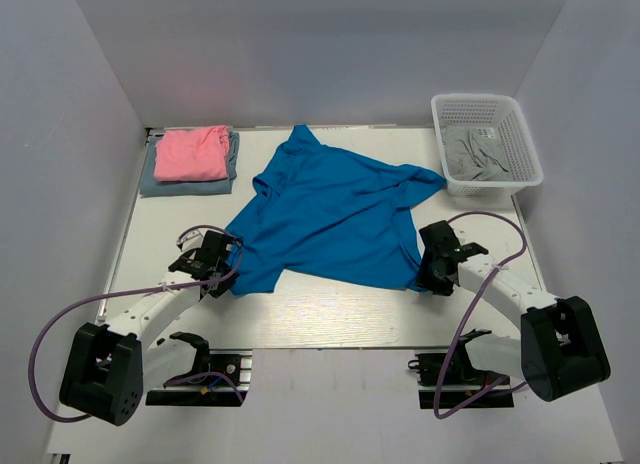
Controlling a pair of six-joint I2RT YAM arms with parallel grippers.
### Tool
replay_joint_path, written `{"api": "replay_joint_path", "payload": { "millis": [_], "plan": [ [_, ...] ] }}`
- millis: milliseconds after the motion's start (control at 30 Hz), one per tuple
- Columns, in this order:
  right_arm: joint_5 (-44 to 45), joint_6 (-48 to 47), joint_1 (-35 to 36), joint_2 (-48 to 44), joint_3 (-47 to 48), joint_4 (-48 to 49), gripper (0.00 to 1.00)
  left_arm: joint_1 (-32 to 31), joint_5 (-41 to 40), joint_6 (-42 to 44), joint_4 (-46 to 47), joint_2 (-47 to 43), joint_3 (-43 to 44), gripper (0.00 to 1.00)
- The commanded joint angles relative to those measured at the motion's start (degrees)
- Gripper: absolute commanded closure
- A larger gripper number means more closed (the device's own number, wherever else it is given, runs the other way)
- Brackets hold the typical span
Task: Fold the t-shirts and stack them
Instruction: Flatten out the tshirt
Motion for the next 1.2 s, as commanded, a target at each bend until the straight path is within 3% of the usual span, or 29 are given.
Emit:
{"api": "replay_joint_path", "payload": {
  "millis": [0, 167, 233, 367, 400, 600, 767, 900, 1167],
  "plan": [
    [0.3, 0.0, -0.2, 0.2, 1.9, 1.5, 0.56, 0.2, -1.6, 0.4, -0.5, -0.2, 0.3, 1.00],
    [-6.4, -0.8, -0.4, 1.8, 0.5, 4.3, 0.56, 0.2, -1.6, 0.4, -0.5, 0.4, 0.3, 1.00],
    [-8.6, -0.8, -0.1, 2.8, 0.0, 5.2, 0.62, 0.2, -1.6, 0.4, -0.5, 0.4, 0.3, 1.00],
    [-8.9, -0.6, -0.1, 2.3, -0.7, 6.3, 0.87, 0.2, -1.6, 2.0, -0.5, -0.3, 0.9, 1.00],
    [-8.3, -0.6, -0.1, 0.8, -0.5, 6.3, 1.00, 0.2, -1.6, 2.0, -0.5, -1.5, 0.9, 1.00],
    [-0.6, -1.3, -0.1, -6.8, 4.4, 6.4, 1.00, -0.6, -2.7, 3.3, -1.4, -8.0, 6.8, 1.00],
    [1.3, -4.1, -0.1, -15.1, 10.3, 9.0, 1.00, -0.6, -3.8, 6.2, -2.0, -15.4, 16.9, 1.00],
    [3.4, -5.3, -0.1, -19.5, 17.0, 8.7, 1.00, -0.6, -3.8, 8.4, 3.5, -22.8, 22.9, 1.00],
    [6.6, -10.0, -0.1, -27.3, 31.0, 10.3, 1.00, 0.0, -2.4, 13.4, 8.7, -22.8, 39.8, 1.00]
  ]
}}
